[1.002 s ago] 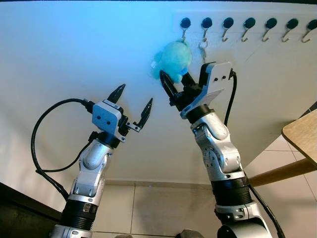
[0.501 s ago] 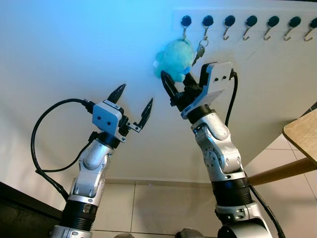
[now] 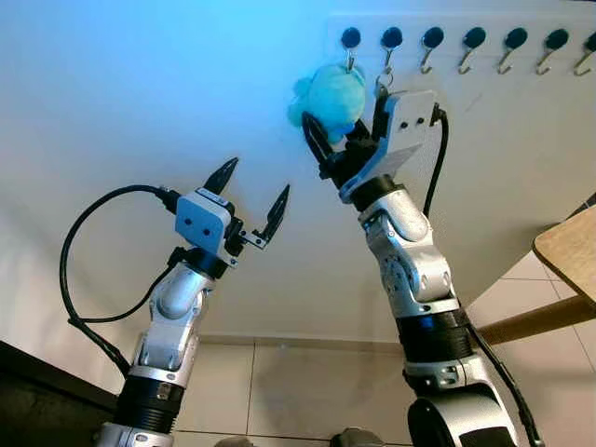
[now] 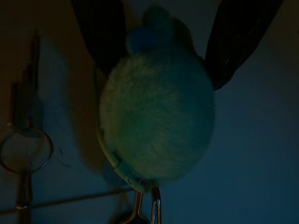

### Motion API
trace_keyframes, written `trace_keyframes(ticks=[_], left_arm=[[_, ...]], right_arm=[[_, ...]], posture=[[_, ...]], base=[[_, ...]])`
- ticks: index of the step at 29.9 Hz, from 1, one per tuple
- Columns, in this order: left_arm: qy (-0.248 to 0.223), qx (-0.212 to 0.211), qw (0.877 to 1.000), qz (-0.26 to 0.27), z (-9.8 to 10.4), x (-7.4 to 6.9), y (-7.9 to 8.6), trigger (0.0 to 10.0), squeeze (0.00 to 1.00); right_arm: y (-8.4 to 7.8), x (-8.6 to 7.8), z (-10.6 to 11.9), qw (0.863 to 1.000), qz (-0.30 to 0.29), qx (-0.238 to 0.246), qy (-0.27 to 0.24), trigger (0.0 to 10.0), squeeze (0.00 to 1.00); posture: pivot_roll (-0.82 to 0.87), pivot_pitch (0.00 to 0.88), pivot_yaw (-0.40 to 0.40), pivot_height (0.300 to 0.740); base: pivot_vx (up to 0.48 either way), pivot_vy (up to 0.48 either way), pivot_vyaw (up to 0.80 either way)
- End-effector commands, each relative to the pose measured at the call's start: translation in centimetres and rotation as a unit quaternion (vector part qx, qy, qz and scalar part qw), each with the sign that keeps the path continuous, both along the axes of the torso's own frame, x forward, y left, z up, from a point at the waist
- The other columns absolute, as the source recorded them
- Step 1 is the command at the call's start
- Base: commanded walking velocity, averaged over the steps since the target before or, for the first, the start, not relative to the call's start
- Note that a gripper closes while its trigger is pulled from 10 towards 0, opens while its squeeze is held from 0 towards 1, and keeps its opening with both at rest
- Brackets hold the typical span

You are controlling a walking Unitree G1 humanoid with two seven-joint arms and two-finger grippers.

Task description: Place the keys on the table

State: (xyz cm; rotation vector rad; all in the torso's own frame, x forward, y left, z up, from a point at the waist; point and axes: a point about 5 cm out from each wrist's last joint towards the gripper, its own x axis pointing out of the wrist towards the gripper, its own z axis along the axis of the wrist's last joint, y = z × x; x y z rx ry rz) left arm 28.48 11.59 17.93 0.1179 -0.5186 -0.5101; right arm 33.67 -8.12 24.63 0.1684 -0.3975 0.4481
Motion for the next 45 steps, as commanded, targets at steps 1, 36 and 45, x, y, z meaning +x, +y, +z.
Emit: trace_keyframes(ticks=[1, 36, 45], left_arm=[[-0.001, 0.004, 1.0, -0.005, 0.0, -0.1, -0.2, 10.0, 0.0], [-0.006, 0.016, 1.0, -0.011, 0.0, -0.3, -0.3, 10.0, 0.0], [-0.006, 0.019, 1.0, -0.015, 0.0, -0.3, -0.6, 10.0, 0.0]], right_arm=[[-0.2, 0.2, 0.3, 1.0, -0.005, 0.007, -0.005, 10.0, 0.0], [0.9, -2.9, -0.5, 0.999, 0.031, 0.029, -0.003, 0.0, 0.0], [2.0, -3.4, 2.1, 0.997, 0.061, 0.032, -0.039, 0.0, 0.0]], posture=[[0.01, 0.094, 0.017, 0.74], [0.01, 0.1, 0.023, 0.74], [0.0, 0.098, 0.025, 0.74]], base=[[0.0, 0.0, 0.0], [0.0, 0.0, 0.0], [0.0, 0.0, 0.0]])
